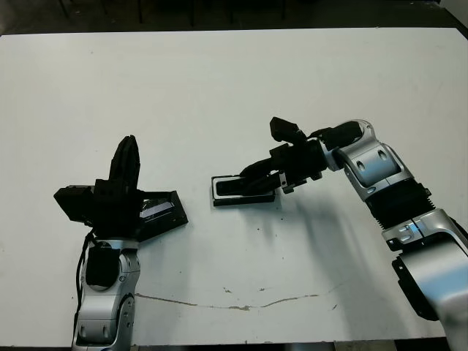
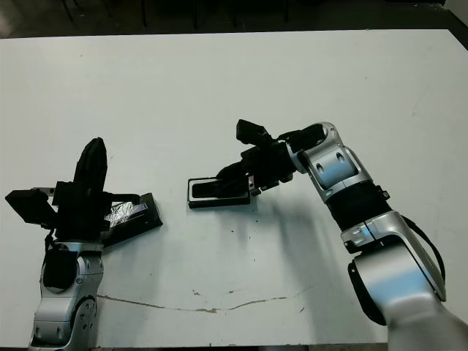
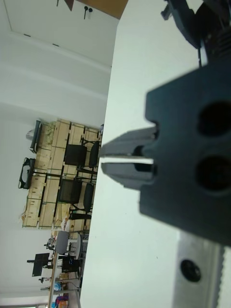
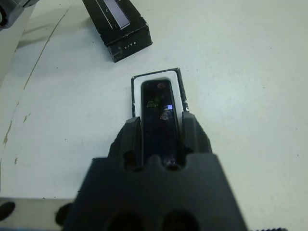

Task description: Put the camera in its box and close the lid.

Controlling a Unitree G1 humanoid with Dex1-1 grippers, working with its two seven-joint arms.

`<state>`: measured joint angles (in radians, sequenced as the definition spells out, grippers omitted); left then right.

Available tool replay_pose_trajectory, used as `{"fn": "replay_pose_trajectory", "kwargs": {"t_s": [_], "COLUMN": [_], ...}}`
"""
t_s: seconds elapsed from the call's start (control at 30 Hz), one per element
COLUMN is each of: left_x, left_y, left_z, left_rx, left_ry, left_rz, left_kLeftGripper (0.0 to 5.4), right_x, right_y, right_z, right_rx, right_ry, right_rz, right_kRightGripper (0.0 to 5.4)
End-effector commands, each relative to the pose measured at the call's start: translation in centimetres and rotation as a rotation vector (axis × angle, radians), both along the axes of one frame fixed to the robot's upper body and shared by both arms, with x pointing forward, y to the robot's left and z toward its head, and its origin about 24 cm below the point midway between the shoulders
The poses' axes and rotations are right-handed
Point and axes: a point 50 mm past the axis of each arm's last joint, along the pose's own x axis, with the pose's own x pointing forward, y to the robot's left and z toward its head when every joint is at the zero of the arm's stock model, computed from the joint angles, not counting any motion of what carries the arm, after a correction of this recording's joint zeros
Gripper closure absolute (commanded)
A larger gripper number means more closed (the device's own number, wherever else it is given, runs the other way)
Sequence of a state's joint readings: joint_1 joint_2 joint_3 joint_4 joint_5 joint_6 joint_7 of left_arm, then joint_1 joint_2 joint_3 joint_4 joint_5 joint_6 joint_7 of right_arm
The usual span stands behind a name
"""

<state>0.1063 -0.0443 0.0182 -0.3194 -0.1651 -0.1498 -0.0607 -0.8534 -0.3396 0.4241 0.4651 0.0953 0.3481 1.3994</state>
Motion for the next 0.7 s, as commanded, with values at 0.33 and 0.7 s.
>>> {"fn": "replay_pose_trajectory", "kwargs": {"t_s": [0.33, 0.7], "left_x": [-0.1, -0.1], "left_y": [0.2, 0.3], "left_z": [-0.7, -0.7], "left_rx": [0.019, 0.015], "left_ry": [0.032, 0.029], "left_rz": [0.014, 0.014], "left_kLeftGripper": [5.4, 5.4], "right_x": [0.5, 0.4], "right_y": [-1.2, -2.8], "right_z": [1.3, 4.3], "right_rx": [0.021, 0.086], "right_ry": [-0.038, -0.173], "right_rz": [0.138, 0.134], "right_kRightGripper": [3.34, 1.47]}}
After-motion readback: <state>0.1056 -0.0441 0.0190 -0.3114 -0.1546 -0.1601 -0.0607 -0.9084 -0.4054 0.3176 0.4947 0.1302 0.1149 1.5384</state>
